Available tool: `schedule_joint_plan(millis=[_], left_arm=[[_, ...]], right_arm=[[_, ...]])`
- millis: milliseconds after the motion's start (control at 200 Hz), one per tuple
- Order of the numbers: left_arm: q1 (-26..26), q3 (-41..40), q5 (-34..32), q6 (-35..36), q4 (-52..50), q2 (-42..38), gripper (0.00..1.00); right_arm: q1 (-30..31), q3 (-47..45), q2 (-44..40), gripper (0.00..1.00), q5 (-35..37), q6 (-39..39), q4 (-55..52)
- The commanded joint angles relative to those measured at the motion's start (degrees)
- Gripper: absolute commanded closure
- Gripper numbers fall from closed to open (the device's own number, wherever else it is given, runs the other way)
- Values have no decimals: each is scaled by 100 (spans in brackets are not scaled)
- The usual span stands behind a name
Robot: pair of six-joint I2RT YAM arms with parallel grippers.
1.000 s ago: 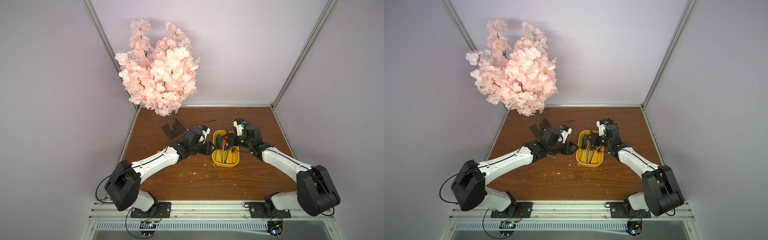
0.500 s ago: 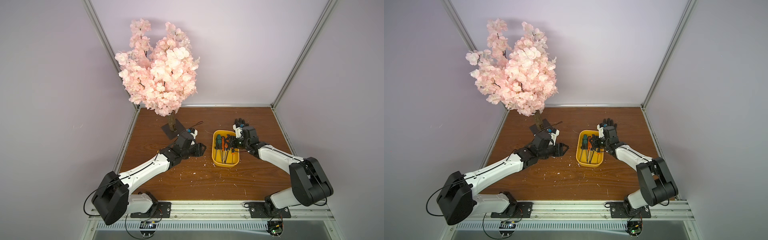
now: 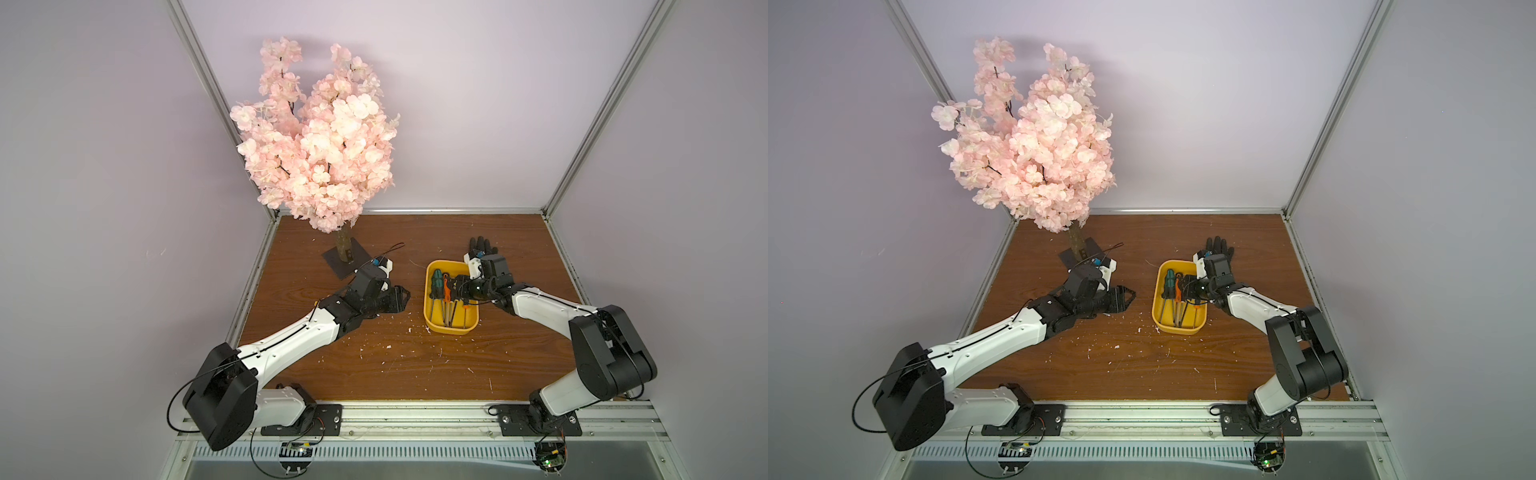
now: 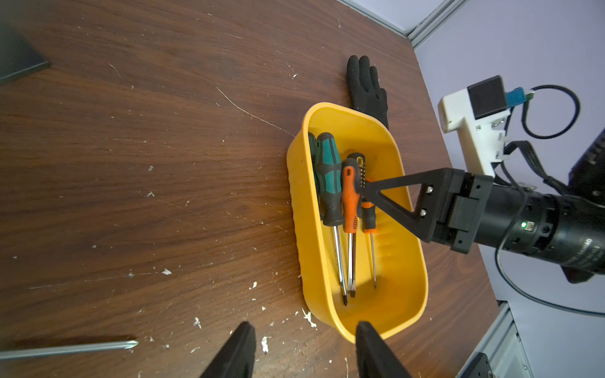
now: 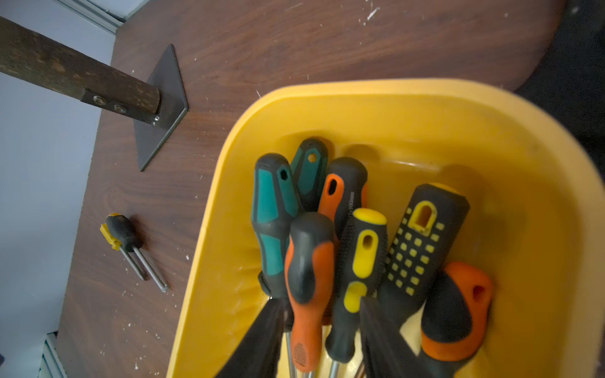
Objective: Put the screwdriver on the desktop into the storage box
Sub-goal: Place the screwdriver in the storage box.
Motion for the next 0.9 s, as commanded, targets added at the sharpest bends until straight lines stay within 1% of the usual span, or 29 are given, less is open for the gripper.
schedule_joint_plan(millis=[0, 135, 425, 515, 590, 671, 806, 896], left_arm=[[40, -91, -195, -66, -27, -68, 47], [72, -76, -349, -153, -101, -57, 47], [116, -66, -769, -316, -423, -105, 48], [160, -74, -938, -473, -602, -116, 48], [211, -71, -1243, -728, -878, -137, 49], [381, -69, -1483, -1038, -1313, -139, 51], [872, -196, -1539, -1631, -1907, -137, 49], [1084, -295, -1688, -1930, -2154, -165, 50]], right_arm=[[2, 301, -327, 50, 126, -132, -132], [1, 328, -497, 50, 155, -151, -225], [2, -15, -964, 50, 175, -20, -198], [2, -168, -1170, 50, 174, 49, -180], [3, -262, -1351, 50, 182, 78, -188], [3, -319, -1530, 50, 228, 78, -245], [6, -324, -1743, 50, 311, 21, -345], [1, -324, -1805, 50, 347, -1, -390]])
